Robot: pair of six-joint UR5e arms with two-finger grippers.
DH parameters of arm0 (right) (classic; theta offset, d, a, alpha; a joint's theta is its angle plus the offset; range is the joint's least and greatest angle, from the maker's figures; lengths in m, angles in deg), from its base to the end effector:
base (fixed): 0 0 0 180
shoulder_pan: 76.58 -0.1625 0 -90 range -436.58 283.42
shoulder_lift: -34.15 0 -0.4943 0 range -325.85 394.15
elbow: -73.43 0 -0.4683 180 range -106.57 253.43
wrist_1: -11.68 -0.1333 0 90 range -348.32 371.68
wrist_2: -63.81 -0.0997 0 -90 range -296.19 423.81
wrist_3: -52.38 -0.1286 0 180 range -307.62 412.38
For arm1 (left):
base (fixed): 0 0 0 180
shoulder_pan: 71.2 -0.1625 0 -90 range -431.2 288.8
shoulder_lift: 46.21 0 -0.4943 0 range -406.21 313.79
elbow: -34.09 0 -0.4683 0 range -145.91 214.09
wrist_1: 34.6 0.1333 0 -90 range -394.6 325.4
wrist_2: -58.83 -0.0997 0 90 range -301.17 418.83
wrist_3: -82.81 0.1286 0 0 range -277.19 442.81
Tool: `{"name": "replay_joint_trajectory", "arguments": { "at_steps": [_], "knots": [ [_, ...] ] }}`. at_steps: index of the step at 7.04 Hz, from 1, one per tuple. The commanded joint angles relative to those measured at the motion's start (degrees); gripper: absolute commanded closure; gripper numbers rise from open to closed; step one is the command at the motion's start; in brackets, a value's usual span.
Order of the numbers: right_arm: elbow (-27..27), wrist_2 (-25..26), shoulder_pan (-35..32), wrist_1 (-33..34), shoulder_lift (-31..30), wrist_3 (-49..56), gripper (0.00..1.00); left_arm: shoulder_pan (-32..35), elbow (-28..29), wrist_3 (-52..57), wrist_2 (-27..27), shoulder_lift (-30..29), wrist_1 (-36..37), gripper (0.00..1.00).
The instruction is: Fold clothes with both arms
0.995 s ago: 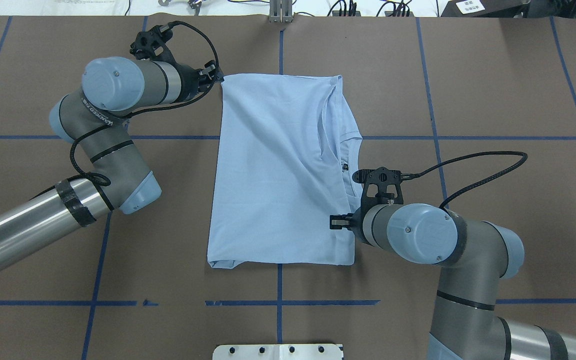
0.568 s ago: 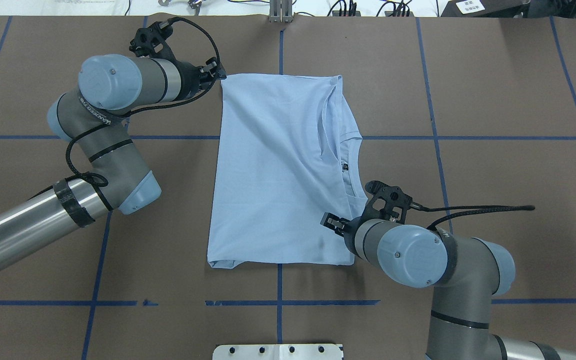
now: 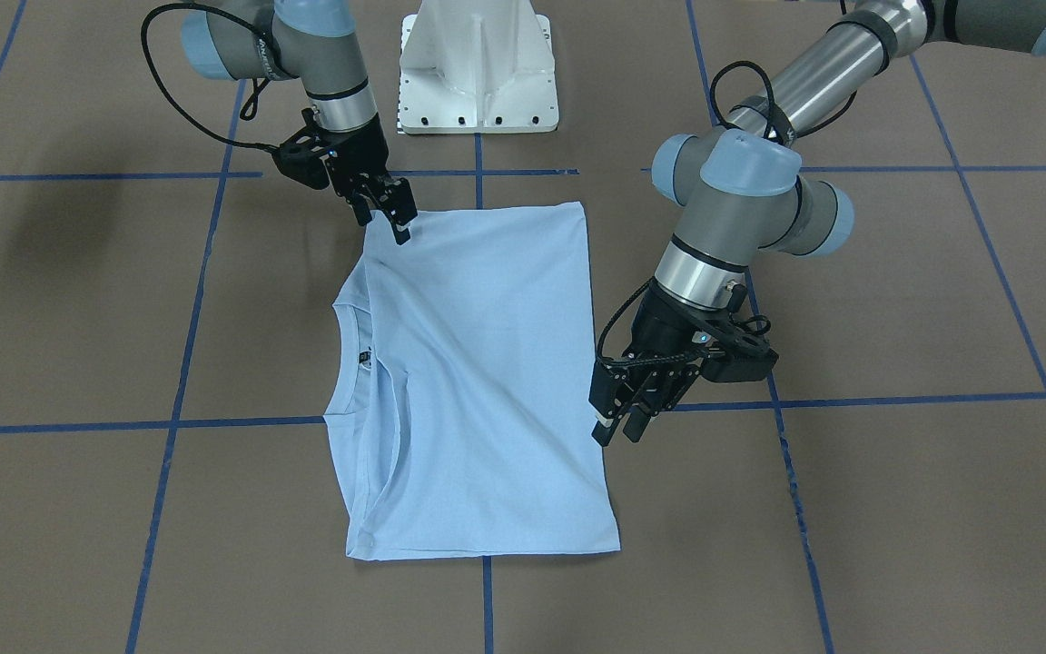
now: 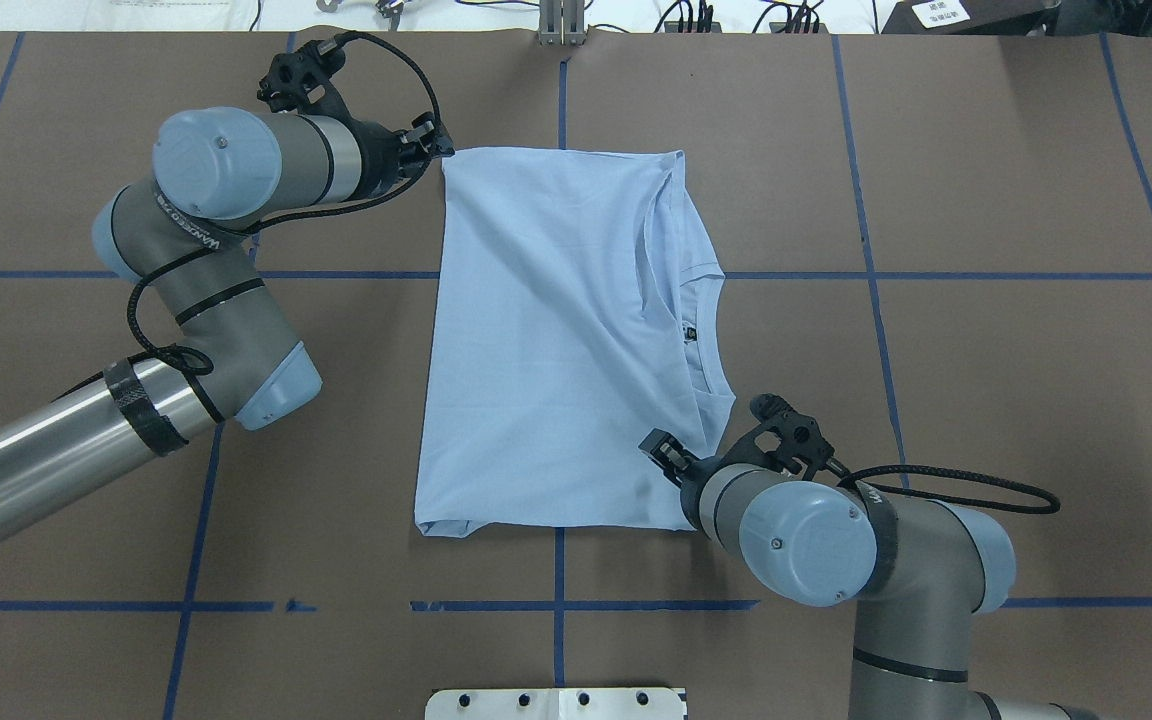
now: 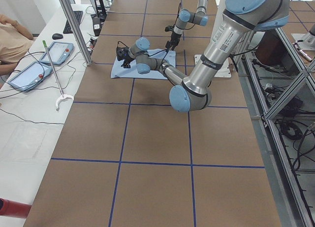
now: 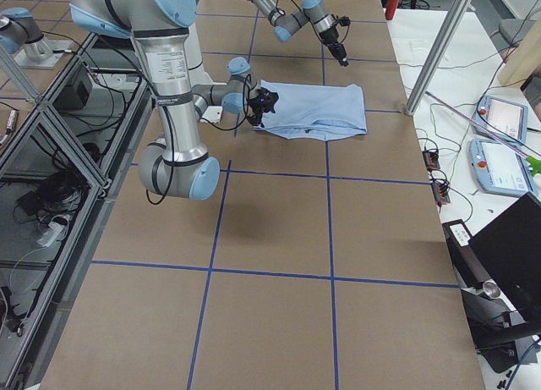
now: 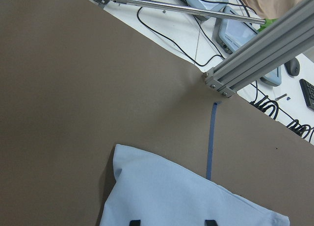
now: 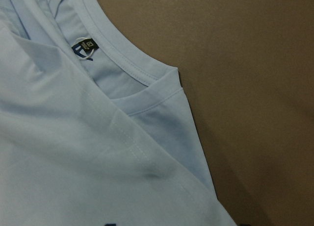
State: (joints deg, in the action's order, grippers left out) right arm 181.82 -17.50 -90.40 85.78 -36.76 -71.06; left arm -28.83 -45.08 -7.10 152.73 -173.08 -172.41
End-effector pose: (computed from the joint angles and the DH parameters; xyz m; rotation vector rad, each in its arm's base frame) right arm -0.6382 -0.3143 0.3405 -0.0206 -0.9705 0.8321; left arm 0.5576 -0.6772 0.2923 0.4193 1.2434 -0.5875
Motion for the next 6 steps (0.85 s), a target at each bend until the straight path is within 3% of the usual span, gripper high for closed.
{"name": "replay_joint_trajectory", "arguments": {
  "at_steps": [1,4,5,6],
  "knots": [
    [-0.7,0.0,0.2,0.1,1.0,-2.3,0.13,0.0,0.0,0.0,0.0,0.0,0.0,0.47],
    [-2.4,-0.2,0.5,0.0,1.3,-2.2,0.14,0.0,0.0,0.0,0.0,0.0,0.0,0.47],
    [-2.1,-0.3,0.3,0.1,1.3,-2.2,0.23,0.1,0.0,0.0,0.0,0.0,0.0,0.47],
    [-2.2,-0.5,0.2,0.1,1.0,-2.1,0.57,0.0,0.0,0.0,0.0,0.0,0.0,0.47]
  ]
}}
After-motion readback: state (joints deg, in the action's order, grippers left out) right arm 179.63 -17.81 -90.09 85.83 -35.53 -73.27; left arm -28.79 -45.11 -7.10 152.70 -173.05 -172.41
